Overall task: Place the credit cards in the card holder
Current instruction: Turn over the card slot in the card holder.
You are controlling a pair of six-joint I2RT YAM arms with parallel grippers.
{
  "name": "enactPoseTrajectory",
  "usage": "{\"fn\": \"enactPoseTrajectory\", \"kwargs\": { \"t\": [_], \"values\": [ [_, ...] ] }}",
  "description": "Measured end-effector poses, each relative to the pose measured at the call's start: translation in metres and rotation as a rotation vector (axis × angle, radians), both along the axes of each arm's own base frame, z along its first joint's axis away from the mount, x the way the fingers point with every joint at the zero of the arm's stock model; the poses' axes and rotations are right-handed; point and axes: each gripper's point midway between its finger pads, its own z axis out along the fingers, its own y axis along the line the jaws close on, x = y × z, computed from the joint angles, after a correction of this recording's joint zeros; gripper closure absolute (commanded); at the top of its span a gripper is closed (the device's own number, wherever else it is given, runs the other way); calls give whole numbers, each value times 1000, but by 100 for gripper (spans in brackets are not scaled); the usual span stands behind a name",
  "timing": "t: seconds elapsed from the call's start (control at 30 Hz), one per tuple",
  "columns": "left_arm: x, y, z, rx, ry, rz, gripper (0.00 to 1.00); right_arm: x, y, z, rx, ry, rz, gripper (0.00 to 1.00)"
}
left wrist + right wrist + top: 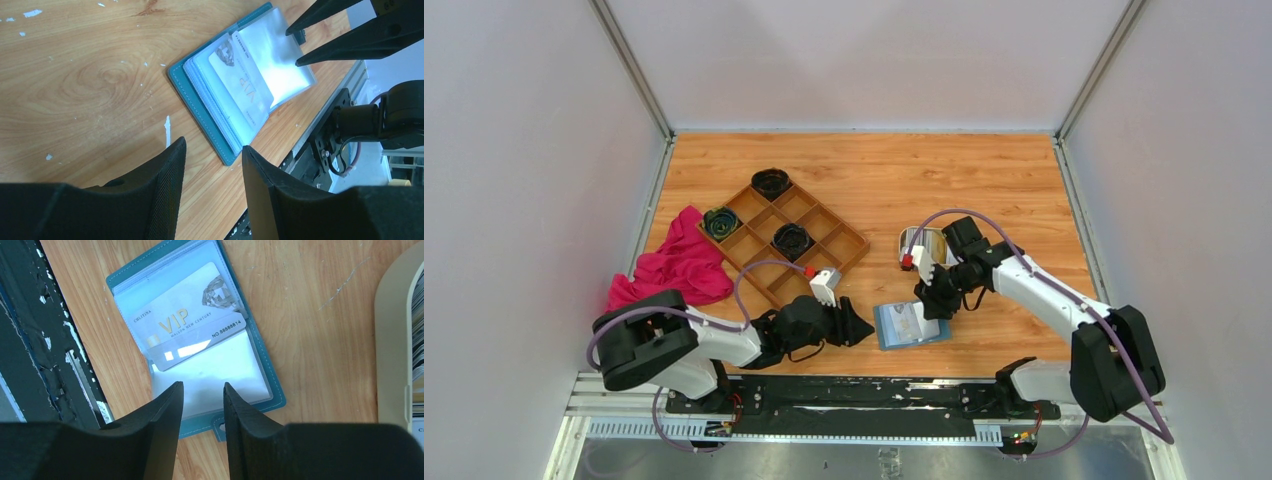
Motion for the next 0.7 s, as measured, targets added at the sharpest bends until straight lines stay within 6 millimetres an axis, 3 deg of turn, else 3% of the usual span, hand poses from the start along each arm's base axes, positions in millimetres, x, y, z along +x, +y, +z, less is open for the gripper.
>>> {"fn": "enactPoseTrajectory", "kwargs": {
  "t": [0.7],
  "values": [
    [-5,-9,-17,32,40,-23,55,-5,-4,-13,-58,35,18,71]
  ]
}}
